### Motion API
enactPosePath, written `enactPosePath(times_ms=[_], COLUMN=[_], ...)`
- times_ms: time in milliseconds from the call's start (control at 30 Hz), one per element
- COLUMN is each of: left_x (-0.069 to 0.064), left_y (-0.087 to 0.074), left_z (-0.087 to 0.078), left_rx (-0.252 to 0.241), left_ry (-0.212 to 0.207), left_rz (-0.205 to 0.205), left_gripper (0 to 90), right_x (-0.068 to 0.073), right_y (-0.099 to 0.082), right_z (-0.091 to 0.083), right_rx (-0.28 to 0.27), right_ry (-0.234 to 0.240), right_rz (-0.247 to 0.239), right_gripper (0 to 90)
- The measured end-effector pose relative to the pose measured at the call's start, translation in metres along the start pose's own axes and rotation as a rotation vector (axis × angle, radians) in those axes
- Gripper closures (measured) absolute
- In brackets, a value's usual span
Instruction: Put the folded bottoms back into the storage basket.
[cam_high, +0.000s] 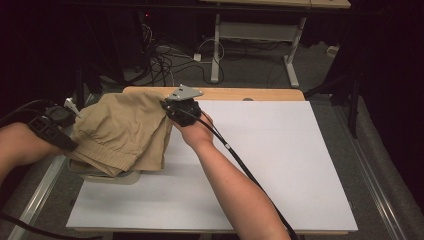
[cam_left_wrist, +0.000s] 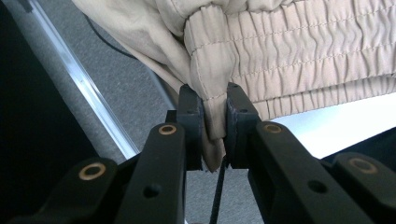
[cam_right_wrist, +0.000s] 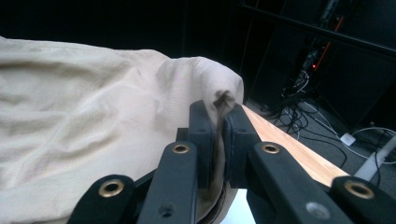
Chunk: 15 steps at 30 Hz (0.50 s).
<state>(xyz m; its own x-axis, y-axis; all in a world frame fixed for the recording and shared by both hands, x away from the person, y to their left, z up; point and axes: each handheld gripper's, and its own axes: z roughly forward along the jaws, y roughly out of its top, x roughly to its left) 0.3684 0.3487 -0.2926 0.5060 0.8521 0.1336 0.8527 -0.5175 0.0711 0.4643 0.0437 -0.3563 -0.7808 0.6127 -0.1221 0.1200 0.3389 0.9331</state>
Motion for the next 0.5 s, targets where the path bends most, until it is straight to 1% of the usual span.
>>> enactPosePath(times_ms=[33,233,267,300,367,467,500], left_x=[0.002,0.014,0.016,0.018,0.02,0.023,0.023], left_y=[-0.002,-0.009,-0.01,-0.01,-0.01,-0.01,-0.01], left_z=[0.002,0.008,0.008,0.007,0.005,0.008,0.009], left_rx=[0.002,0.004,0.005,0.004,-0.01,-0.012,-0.014], left_ry=[0.0,0.001,0.003,0.007,0.007,0.007,0.005], left_rz=[-0.006,-0.04,-0.042,-0.043,-0.053,-0.06,-0.062], left_gripper=[78.0,78.0,77.9,77.9,78.0,77.9,77.9], right_x=[0.0,0.004,0.004,0.004,0.004,0.0,0.0], right_y=[0.0,0.006,0.007,0.007,0.007,0.006,0.006], right_z=[0.0,0.022,0.028,0.028,0.034,0.041,0.041], right_rx=[0.0,0.012,0.014,0.014,0.026,0.032,0.032], right_ry=[0.0,0.018,0.027,0.027,0.024,0.021,0.021], right_rz=[0.0,-0.009,0.008,0.008,0.003,0.008,0.008], right_gripper=[85.2,85.1,85.2,85.2,85.1,85.1,85.1])
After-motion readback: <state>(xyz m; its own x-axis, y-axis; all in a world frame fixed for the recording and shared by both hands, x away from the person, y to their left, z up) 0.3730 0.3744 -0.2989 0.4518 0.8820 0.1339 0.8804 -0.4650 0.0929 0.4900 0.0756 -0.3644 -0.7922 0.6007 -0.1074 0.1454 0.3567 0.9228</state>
